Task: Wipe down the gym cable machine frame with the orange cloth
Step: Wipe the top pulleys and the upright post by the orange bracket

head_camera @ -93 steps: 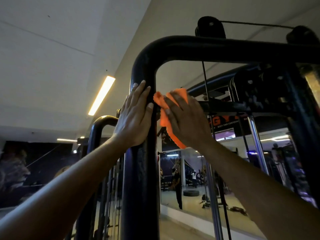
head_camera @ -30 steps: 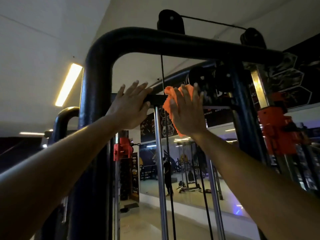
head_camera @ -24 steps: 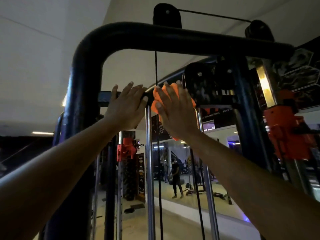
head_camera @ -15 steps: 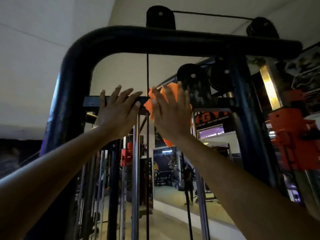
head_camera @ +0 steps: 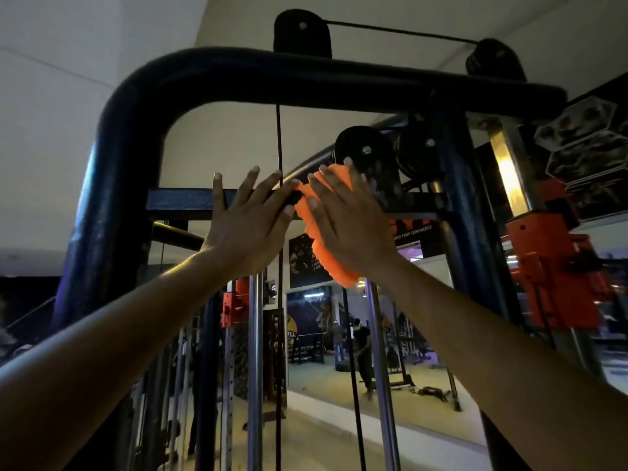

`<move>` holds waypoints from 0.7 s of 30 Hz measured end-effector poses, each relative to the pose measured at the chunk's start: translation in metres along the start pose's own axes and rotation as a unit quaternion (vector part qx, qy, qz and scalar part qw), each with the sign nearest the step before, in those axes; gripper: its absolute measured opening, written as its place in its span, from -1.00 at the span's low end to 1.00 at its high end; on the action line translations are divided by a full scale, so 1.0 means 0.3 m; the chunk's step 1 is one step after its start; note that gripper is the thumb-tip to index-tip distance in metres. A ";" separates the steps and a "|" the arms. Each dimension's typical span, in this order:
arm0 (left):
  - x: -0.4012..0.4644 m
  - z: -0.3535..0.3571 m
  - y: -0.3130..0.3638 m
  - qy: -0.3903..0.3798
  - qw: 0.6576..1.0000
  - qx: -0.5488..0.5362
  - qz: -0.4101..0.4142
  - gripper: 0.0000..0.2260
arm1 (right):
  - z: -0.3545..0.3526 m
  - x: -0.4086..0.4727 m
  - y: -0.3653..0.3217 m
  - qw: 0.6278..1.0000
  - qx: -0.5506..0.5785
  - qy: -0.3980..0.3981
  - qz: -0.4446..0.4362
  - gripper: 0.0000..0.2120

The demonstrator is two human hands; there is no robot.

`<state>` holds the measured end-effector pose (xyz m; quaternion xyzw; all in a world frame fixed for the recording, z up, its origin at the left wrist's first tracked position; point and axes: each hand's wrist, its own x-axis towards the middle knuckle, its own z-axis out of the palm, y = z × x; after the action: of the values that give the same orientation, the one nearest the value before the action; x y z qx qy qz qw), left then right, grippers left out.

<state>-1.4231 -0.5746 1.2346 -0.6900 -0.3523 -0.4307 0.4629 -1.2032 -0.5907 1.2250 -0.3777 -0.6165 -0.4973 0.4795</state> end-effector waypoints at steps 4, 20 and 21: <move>0.002 0.026 0.039 0.014 1.000 -0.012 0.017 -0.38 | -0.080 -0.033 0.111 0.998 -0.029 -0.060 -0.019 -0.45; 0.248 -0.019 0.175 0.078 0.989 -0.121 0.044 -0.47 | -0.117 0.134 0.211 0.987 -0.154 0.018 0.047 -0.37; 0.260 -0.016 0.180 0.080 0.988 -0.123 0.039 -0.48 | -0.092 0.115 0.219 0.986 -0.154 0.023 0.057 -0.33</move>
<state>-1.3470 -0.5897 1.2892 -0.7179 -0.2317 -0.5063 0.4178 -1.1442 -0.6035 1.2761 -0.4704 -0.4985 -0.5668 0.4571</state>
